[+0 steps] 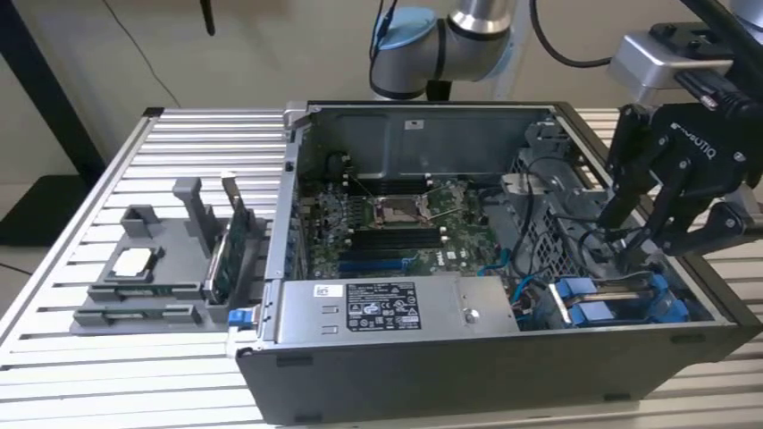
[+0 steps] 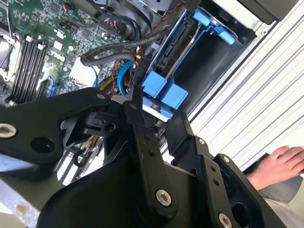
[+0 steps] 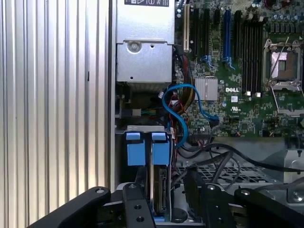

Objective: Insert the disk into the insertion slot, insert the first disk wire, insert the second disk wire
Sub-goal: 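Insert the disk into the insertion slot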

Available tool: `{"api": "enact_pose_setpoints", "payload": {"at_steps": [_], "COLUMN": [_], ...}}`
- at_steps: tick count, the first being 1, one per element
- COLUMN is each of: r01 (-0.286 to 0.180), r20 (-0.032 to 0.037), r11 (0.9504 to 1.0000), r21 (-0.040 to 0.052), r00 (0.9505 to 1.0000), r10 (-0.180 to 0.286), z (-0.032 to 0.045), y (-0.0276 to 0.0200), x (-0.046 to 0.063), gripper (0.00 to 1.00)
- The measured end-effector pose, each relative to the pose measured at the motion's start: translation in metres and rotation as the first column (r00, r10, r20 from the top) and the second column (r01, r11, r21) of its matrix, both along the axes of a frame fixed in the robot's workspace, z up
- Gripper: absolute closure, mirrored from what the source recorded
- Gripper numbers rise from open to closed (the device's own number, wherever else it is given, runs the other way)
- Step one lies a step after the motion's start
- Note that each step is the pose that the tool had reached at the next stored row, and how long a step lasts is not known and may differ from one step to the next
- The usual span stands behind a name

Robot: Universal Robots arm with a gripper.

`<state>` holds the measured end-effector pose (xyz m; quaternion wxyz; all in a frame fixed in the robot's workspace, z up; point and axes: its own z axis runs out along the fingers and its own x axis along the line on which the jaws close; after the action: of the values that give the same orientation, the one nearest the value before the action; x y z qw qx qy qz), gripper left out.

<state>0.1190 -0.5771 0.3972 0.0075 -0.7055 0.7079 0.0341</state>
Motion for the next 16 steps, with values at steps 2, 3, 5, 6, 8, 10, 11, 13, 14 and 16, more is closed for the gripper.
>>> {"api": "enact_pose_setpoints", "payload": {"at_steps": [2, 3, 5, 6, 8, 10, 11, 13, 14, 16], "r01": [0.000, 0.000, -0.001, -0.002, -0.005, -0.010, -0.012, -0.017, -0.020, -0.024], "r20": [0.0086, 0.0124, 0.0184, 0.0212, 0.0322, 0.0487, 0.0564, 0.0716, 0.0790, 0.0913], "r11": [1.0000, 1.0000, 0.9997, 0.9995, 0.9992, 0.9992, 0.9992, 0.9991, 0.9991, 0.9990], "r21": [0.0046, 0.0085, 0.0226, 0.0308, 0.0388, 0.0386, 0.0386, 0.0383, 0.0383, 0.0387], "r00": [1.0000, 0.9999, 0.9998, 0.9998, 0.9995, 0.9988, 0.9984, 0.9973, 0.9967, 0.9956], "r10": [0.000, 0.000, 0.001, 0.001, 0.004, 0.008, 0.010, 0.015, 0.017, 0.020], "z": [-0.0012, -0.0016, -0.0021, -0.0024, -0.0032, -0.0040, -0.0048, -0.0061, -0.0068, -0.0084], "y": [0.0008, 0.0013, 0.0026, 0.0033, 0.0044, 0.0051, 0.0054, 0.0061, 0.0064, 0.0067], "x": [-0.0001, -0.0002, -0.0005, -0.0007, -0.0010, -0.0009, -0.0009, -0.0009, -0.0009, -0.0009], "gripper": [0.53, 0.53, 0.53, 0.53, 0.53, 0.53, 0.53, 0.53, 0.53, 0.53]}}
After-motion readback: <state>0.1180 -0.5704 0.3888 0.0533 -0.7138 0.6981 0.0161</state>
